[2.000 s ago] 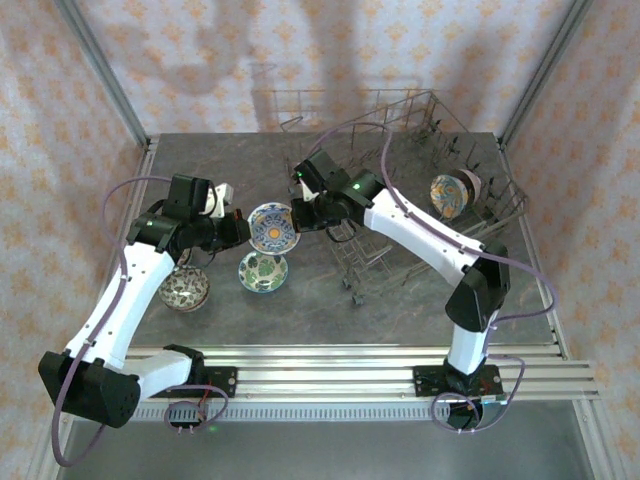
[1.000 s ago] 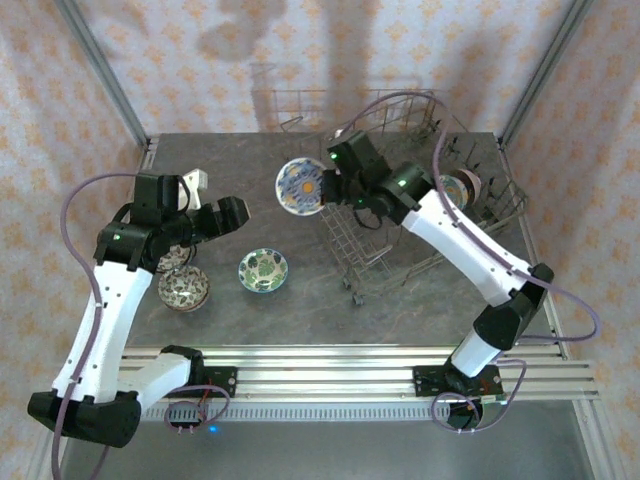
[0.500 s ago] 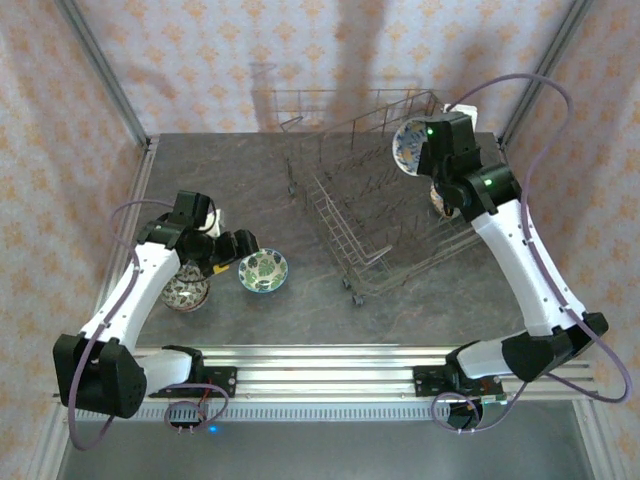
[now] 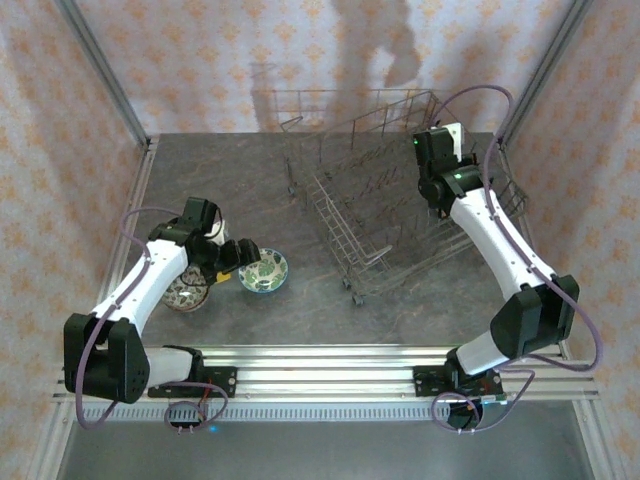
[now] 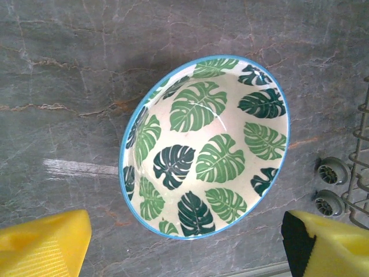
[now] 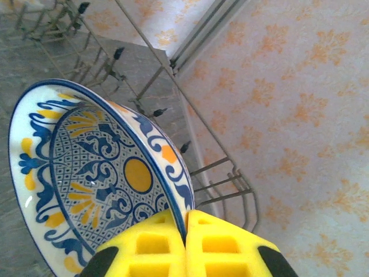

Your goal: Load the bowls into the dish rack

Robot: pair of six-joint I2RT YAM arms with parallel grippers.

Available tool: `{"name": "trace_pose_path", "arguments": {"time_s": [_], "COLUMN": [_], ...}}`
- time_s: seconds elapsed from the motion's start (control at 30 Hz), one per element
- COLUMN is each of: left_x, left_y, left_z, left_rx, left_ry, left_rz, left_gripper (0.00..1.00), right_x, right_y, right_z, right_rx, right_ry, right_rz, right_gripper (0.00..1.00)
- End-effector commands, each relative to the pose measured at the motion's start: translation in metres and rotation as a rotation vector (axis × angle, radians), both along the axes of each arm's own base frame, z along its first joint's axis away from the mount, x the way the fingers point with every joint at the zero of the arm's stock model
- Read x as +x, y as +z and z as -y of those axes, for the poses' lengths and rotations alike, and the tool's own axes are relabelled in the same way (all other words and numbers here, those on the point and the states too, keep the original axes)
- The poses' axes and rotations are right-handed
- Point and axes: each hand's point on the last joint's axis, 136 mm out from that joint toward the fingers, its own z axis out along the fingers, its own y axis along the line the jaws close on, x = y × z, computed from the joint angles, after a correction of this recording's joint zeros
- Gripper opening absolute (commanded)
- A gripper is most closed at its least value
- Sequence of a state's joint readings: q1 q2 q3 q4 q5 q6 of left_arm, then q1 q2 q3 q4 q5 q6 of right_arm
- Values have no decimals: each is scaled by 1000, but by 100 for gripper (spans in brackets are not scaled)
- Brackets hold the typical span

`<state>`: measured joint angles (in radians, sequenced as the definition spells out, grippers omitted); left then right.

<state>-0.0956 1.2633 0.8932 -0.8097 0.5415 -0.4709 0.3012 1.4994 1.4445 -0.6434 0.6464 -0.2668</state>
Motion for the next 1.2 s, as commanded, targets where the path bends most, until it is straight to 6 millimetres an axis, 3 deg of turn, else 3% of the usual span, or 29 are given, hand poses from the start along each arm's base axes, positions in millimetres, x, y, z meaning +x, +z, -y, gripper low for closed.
{"name": "trace_pose_path", "arguments": {"time_s": [0.0, 0.1, 0.4, 0.67, 1.17], "left_x": [6, 10, 11, 12, 10], "left_y": [-3, -3, -4, -7, -8], "left_z": [-6, -5, -4, -3, -1], "left_rx": [20, 16, 9, 0, -11], "left_ry": [18, 16, 18, 27, 33], "left_rz": [20, 24, 31, 32, 41], "left_gripper": [87, 87, 87, 87, 87], "right_x": [9, 17, 35, 30, 25], "right_y": [15, 7, -20, -32, -50], "right_z": [19, 28, 29, 32, 8], "right_rx": [-84, -118, -195, -252, -415], "right_ry": [-60, -73, -48, -39, 24], "right_rz": [57, 25, -55, -87, -120], "right_gripper": [0, 0, 0, 0, 0]}}
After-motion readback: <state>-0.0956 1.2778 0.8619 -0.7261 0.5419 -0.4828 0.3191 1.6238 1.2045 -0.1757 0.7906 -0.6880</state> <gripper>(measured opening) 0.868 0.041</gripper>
